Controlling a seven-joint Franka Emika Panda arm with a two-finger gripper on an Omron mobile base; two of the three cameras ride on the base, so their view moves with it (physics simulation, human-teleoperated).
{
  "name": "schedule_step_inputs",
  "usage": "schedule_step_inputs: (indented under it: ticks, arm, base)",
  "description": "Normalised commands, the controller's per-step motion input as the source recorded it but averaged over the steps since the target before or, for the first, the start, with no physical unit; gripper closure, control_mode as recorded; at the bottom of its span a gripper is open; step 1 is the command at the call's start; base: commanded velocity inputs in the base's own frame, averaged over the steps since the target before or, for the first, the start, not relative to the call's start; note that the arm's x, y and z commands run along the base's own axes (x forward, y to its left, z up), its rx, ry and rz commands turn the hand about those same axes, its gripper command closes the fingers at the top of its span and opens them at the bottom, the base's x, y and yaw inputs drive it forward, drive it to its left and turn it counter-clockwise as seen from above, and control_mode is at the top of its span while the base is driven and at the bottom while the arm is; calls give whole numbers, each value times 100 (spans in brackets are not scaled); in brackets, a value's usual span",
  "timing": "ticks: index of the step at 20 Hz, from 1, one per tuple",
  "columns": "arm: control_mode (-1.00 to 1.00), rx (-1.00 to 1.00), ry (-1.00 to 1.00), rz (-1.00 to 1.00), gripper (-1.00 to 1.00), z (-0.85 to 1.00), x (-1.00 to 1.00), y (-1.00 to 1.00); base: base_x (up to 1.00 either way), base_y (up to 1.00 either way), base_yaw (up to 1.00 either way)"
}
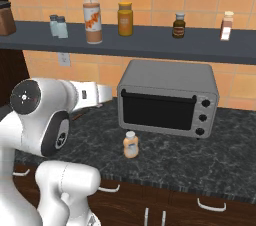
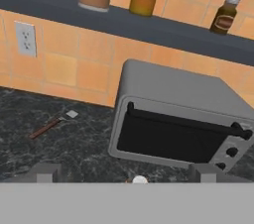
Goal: Put the shaker and condiment bottle from the counter next to their counterparts in the cabinet.
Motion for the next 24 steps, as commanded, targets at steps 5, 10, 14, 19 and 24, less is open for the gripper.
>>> schedule_step_inputs:
  ticks: [5, 10, 14, 19, 24]
  arm:
    - [-100, 0, 0, 0, -100, -34, -27, -78]
    - [-100, 0, 0, 0, -100, -37, -20, -69]
    - [-100, 0, 0, 5, -100, -28, 8, -31]
    - [-100, 0, -3, 24, -100, 0, 17, -1]
    - [-100, 0, -4, 30, -100, -3, 7, -20]
  base:
    - [0, 0, 0]
    - [0, 0, 0]
    - [0, 0, 0]
    - [0, 0, 0]
    - [0, 0, 0]
